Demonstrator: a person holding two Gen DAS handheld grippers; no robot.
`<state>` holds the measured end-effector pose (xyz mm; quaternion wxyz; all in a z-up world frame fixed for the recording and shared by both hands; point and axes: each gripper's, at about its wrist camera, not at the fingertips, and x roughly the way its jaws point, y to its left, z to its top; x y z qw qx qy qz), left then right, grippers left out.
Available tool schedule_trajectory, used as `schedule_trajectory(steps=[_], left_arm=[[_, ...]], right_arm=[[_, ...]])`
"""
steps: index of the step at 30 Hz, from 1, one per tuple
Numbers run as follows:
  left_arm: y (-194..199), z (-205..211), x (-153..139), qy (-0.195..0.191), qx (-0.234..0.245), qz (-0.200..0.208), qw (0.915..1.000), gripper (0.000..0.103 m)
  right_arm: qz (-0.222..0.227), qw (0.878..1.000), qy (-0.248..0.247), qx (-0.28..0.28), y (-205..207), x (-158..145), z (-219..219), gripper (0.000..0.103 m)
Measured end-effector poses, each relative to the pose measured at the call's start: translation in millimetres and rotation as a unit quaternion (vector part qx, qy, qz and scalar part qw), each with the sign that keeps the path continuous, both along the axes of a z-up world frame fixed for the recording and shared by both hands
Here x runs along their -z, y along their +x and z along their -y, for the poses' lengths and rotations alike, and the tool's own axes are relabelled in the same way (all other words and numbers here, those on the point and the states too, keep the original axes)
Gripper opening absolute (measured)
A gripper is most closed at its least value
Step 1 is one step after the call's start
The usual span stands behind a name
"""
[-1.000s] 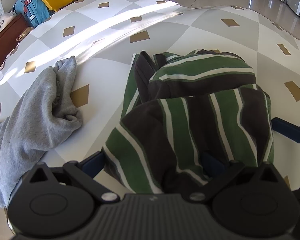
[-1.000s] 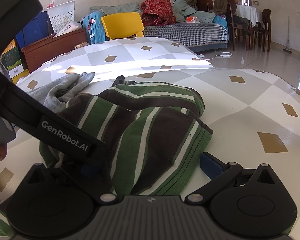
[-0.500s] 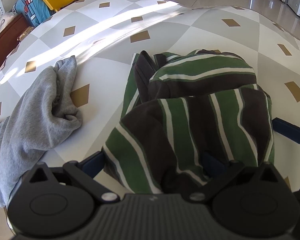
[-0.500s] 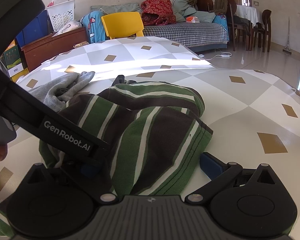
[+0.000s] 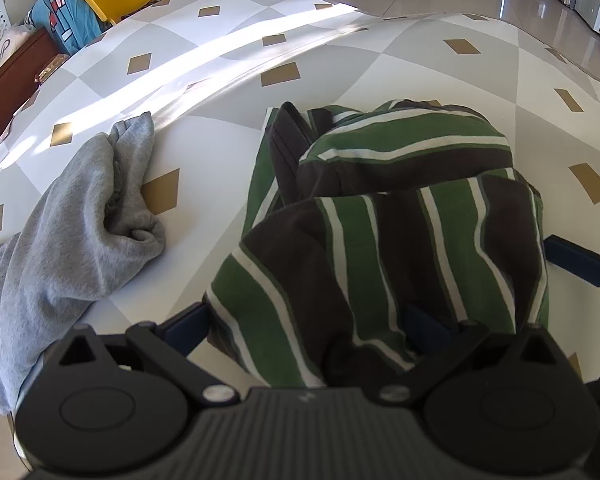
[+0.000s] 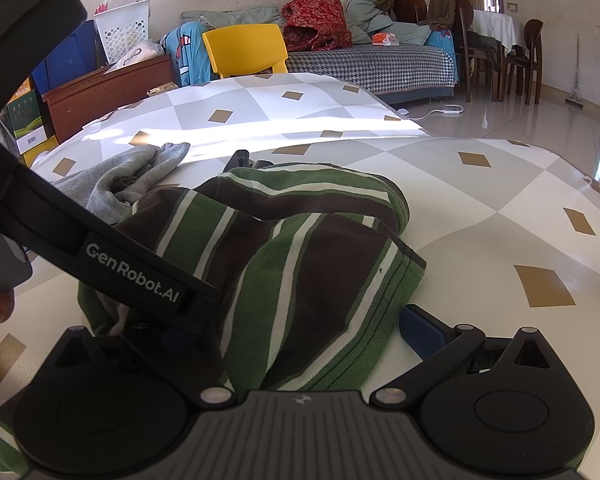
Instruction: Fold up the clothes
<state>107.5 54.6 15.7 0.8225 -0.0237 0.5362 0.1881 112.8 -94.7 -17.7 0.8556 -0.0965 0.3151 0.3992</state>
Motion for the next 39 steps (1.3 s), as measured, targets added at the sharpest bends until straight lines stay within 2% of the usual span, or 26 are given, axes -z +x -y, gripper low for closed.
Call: schedule_trajectory(steps=[39], left_arm=[[-0.3, 0.9, 0.5, 0.002, -0.008, 0.001, 1.0, 0.103]], right_arm=[[0.0, 1.0, -0.001, 0.0, -1.0, -0.5, -0.3, 0.103]])
